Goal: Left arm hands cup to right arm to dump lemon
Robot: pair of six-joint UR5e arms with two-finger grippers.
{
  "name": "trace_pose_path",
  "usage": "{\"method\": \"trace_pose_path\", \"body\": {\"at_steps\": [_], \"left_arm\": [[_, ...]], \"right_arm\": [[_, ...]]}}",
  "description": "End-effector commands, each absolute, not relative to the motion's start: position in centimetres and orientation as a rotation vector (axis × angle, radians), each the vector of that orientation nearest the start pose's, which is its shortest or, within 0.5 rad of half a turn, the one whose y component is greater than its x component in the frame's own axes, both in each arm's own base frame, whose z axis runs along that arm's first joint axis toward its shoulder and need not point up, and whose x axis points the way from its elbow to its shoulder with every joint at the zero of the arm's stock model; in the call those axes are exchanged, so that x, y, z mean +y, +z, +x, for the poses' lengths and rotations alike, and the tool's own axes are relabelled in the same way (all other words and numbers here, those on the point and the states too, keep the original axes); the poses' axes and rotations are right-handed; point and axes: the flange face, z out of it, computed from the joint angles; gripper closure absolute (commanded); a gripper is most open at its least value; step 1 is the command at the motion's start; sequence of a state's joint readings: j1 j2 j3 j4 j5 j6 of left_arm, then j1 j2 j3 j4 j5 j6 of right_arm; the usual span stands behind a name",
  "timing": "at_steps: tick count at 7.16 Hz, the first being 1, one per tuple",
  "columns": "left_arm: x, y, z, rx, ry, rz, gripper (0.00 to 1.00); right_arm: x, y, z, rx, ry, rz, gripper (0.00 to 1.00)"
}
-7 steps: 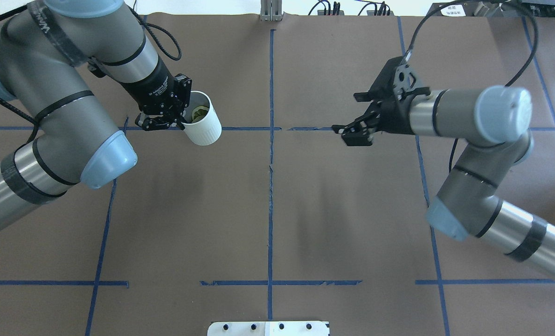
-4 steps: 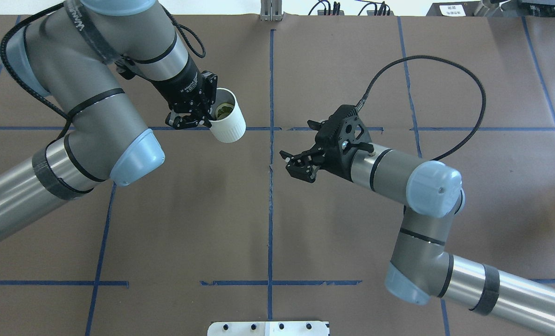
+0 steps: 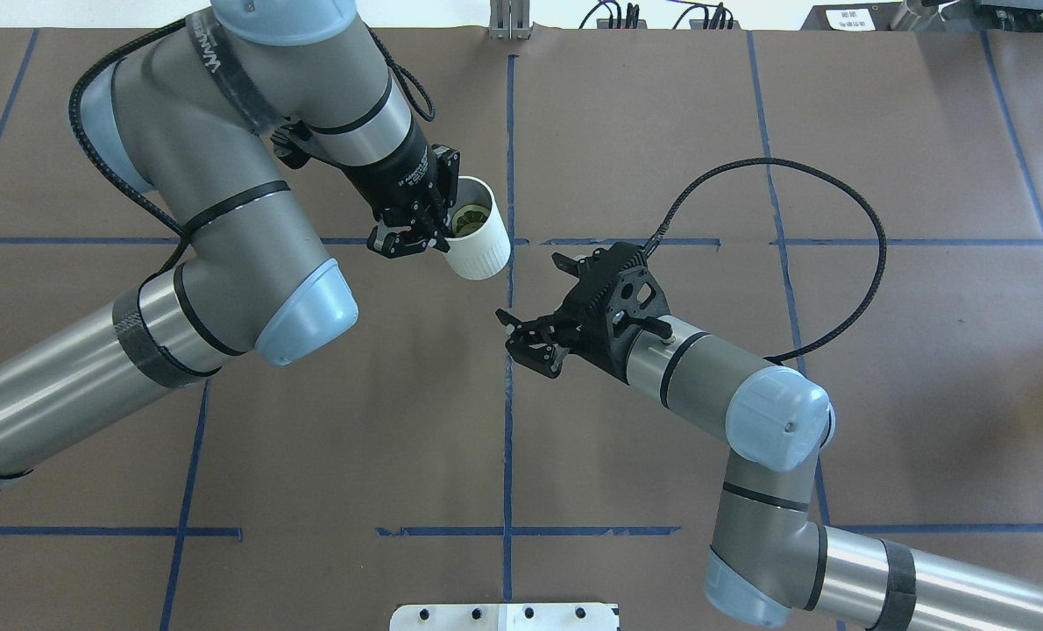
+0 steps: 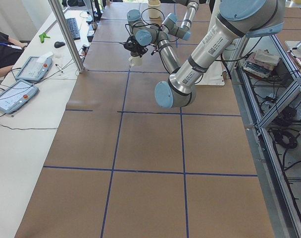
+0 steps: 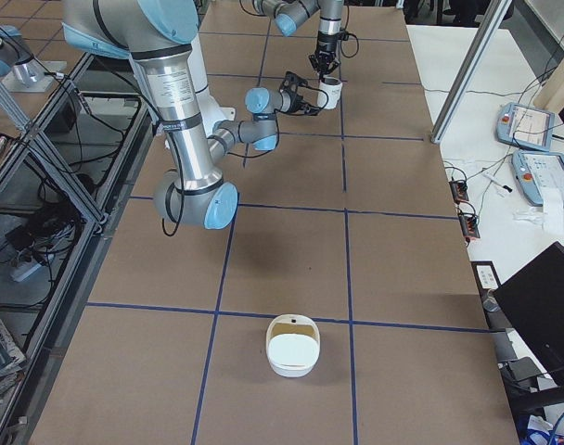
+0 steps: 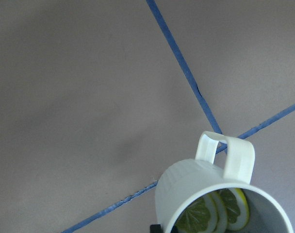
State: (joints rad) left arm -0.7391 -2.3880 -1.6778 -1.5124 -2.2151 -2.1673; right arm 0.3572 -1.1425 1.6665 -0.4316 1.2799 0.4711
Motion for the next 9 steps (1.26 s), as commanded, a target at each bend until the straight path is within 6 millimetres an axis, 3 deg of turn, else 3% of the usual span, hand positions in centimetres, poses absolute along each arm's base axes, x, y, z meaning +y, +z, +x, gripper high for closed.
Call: {"method": "trace_pose_path", "body": {"at_steps": [1,9], "left_arm": [[-48.9,10.0,46.2,0.917,-0.917,-0.587,1.0],[-45.5,7.7,47.4,0.94,-0.889,-0.632,1.0]], "right_arm": [[-36.2,24.5,-50.8,-1.084,-0.324,1.269,0.01],[-36.2,24.5,-50.7,-1.084,-0.323,1.271,0.01]]}}
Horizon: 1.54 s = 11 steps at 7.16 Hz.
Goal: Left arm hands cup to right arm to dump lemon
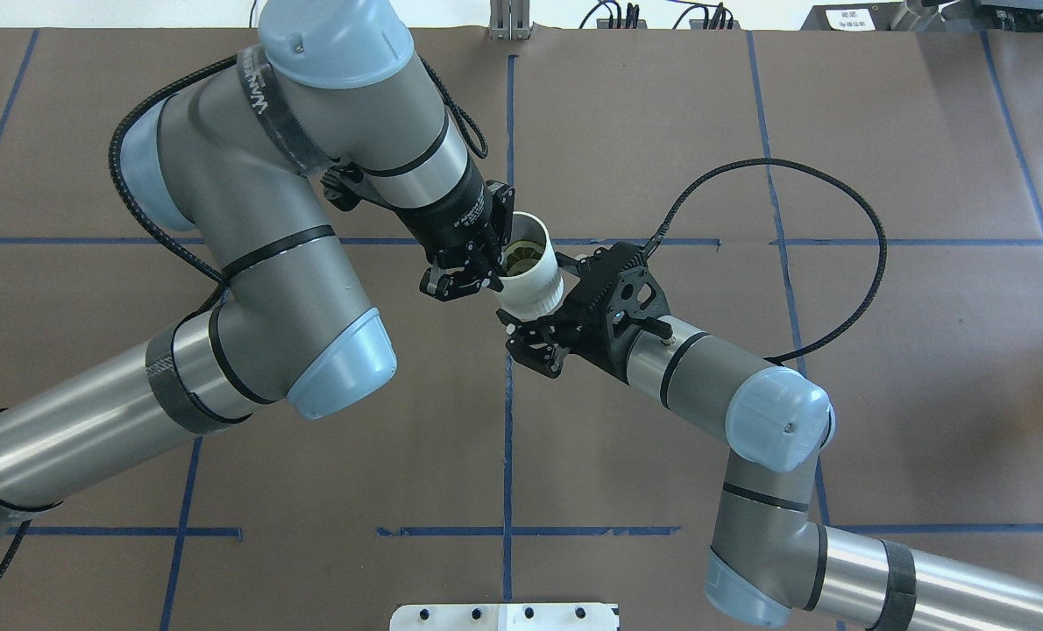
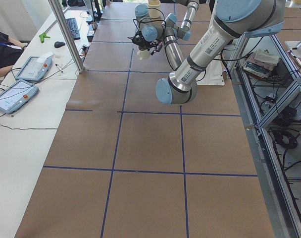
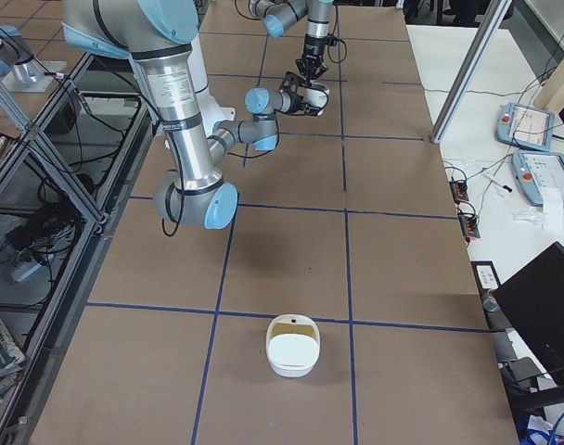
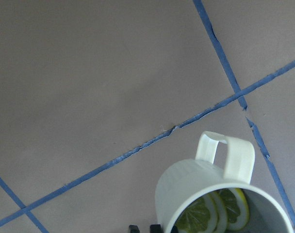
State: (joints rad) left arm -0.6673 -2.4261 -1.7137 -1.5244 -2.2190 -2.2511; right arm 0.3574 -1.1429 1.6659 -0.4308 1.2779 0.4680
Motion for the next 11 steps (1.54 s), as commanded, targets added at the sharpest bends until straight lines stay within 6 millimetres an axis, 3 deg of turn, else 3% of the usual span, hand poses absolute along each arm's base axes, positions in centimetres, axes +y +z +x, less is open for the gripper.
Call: {"method": "trace_pose_path", "body": {"at_steps": [1,6,7,8,9,11], "left_arm": [[-45.1,7.5,47.5,0.941,-0.885,-0.637,1.0],[-43.9,7.1,47.4,0.955,-0.863,-0.641,1.0],[-43.9,7.1,47.4,0.961,-0.852,-0.636,0.87],[-43.8,6.9,47.3,0.976,-0.811,-0.615,0.63],[-43.8,6.9,47.2,0.981,-0.798,-0.604,0.01],[-45.3,6.8,45.3,1.003,-0.799,-0.582,0.0]], "right_arm": [[-36.2,24.4,-50.7,-1.085,-0.322,1.272,0.01],[-36.2,24.4,-50.7,-1.085,-0.322,1.272,0.02],[-36.1,24.3,-50.6,-1.092,-0.32,1.269,0.44],[-35.9,24.5,-50.9,-1.091,-0.324,1.265,0.74],[-35.9,24.5,-50.9,-1.093,-0.326,1.262,0.86],[-35.6,25.2,-51.0,-1.086,-0.334,1.254,0.88]]}}
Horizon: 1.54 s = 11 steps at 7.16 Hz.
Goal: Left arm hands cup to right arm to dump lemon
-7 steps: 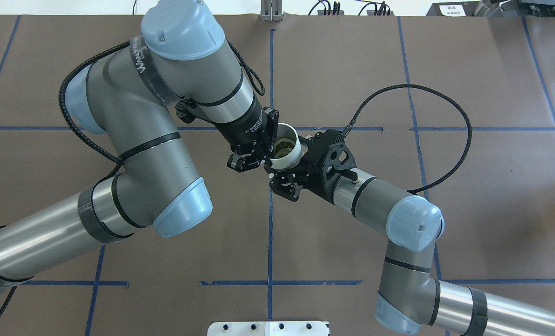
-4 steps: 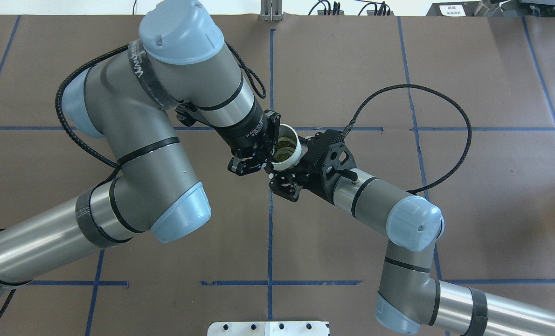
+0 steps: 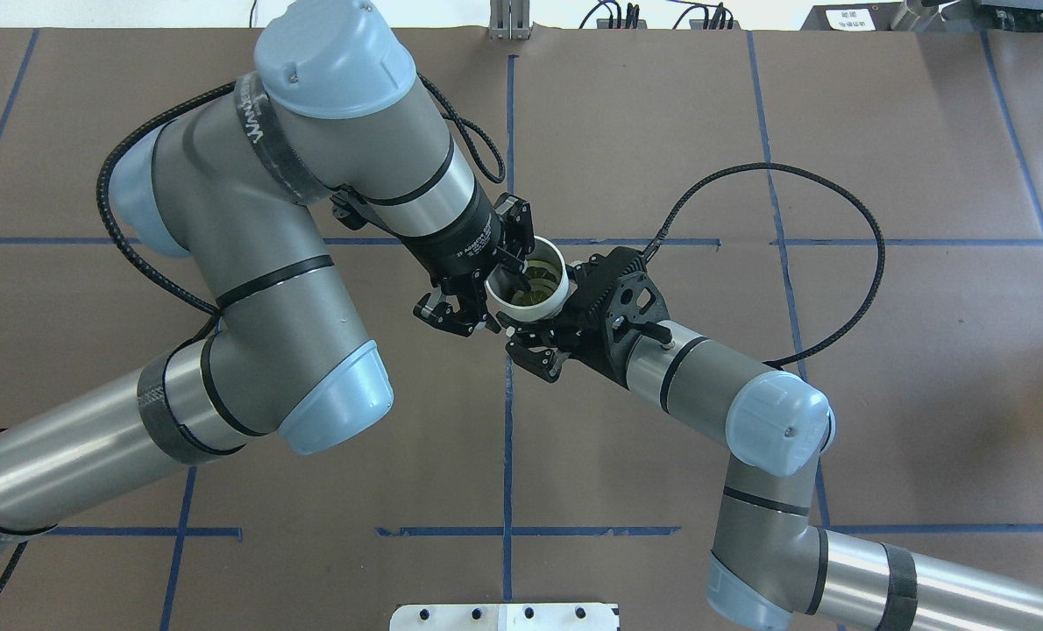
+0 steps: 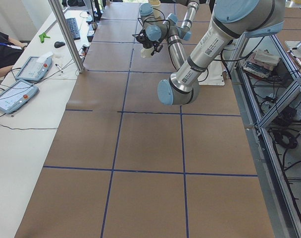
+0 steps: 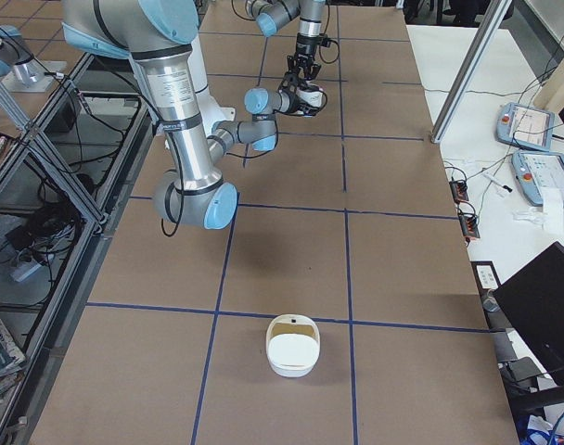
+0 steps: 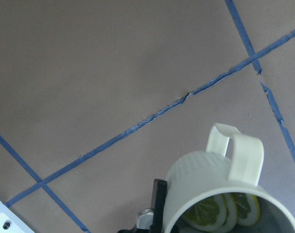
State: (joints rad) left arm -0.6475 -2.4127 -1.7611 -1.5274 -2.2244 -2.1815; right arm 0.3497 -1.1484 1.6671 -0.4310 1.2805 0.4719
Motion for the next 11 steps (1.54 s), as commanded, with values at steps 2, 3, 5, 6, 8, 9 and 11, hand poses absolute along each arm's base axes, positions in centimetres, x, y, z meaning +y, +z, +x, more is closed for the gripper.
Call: {"method": "trace_pose_path", "body": {"at_steps": [2,3,5,6,8,9,11], "left_arm": [[-47.4,10.2,41.2,1.002,-0.763,-0.589,0.0],[-47.6,14.1,39.3,0.995,-0.697,-0.52,0.0],[-46.2,22.1,36.4,0.976,-0.363,-0.312,0.0],[-46.3,24.1,36.3,0.952,-0.251,-0.215,0.0],[-46.6,31.4,34.4,0.818,0.01,-0.006,0.0],[-47.3,33.5,32.4,0.792,0.114,0.034,0.0],[-47.7,33.9,30.0,0.763,0.111,0.097,0.0]], "right_arm": [[-35.7,25.2,-51.0,-1.084,-0.331,1.254,0.89],[-36.4,25.4,-50.7,-1.068,-0.329,1.252,0.94],[-39.0,26.9,-49.7,-0.964,-0.327,1.213,0.94],[-40.6,29.3,-47.9,-0.909,-0.304,1.192,0.94],[-42.6,33.7,-44.3,-0.944,-0.101,1.077,0.92],[-42.9,34.7,-42.3,-0.932,-0.075,1.073,0.92],[-41.5,37.2,-33.7,-0.889,-0.041,1.075,0.93]]}}
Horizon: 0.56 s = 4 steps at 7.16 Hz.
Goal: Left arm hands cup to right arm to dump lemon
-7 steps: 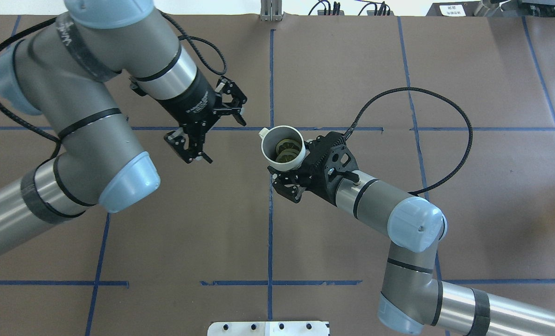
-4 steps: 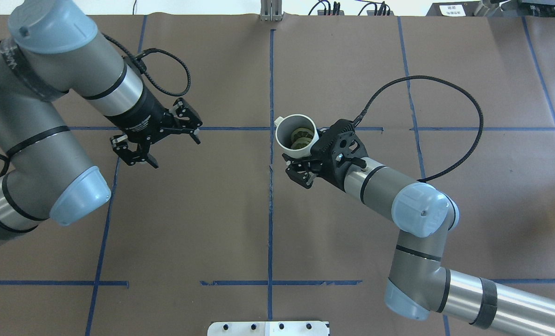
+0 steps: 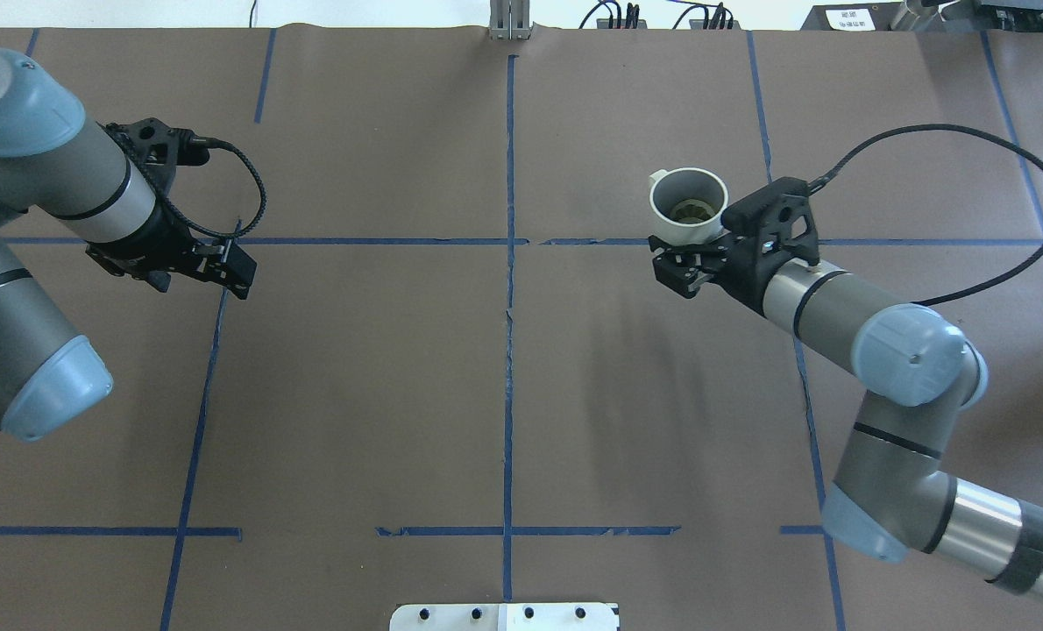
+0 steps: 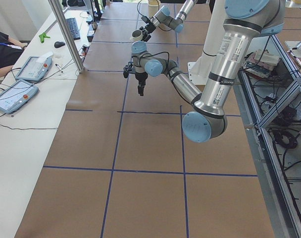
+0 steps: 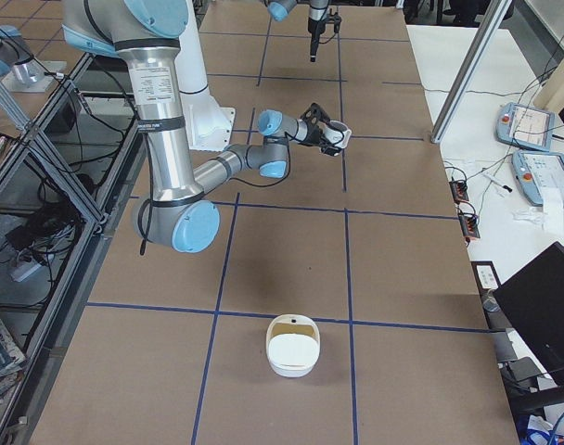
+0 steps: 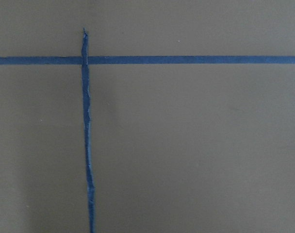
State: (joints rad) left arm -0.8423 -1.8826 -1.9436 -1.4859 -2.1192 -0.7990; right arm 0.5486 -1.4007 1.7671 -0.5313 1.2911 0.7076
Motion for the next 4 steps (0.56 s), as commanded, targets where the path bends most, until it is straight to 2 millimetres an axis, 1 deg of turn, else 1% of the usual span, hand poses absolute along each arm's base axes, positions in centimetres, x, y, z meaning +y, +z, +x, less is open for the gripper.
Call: {"method": "trace_pose_path", "body": {"at_steps": [1,2,3,4], "left_arm": [[-47.6,33.7,29.9,0.767,0.108,0.094,0.0],[-47.5,33.4,29.9,0.773,0.085,0.086,0.0],[-47.4,33.2,30.2,0.776,0.062,0.073,0.0],[-47.5,33.1,30.4,0.778,0.055,0.066,0.0]], "right_arm": [[-40.3,38.5,-29.4,-0.884,-0.049,1.047,0.93],[-38.5,38.6,-25.7,-0.887,-0.036,1.031,0.92],[-36.3,40.0,-22.4,-0.901,0.003,1.009,0.92],[-34.1,42.7,-19.1,-0.936,0.02,1.039,0.92]]}}
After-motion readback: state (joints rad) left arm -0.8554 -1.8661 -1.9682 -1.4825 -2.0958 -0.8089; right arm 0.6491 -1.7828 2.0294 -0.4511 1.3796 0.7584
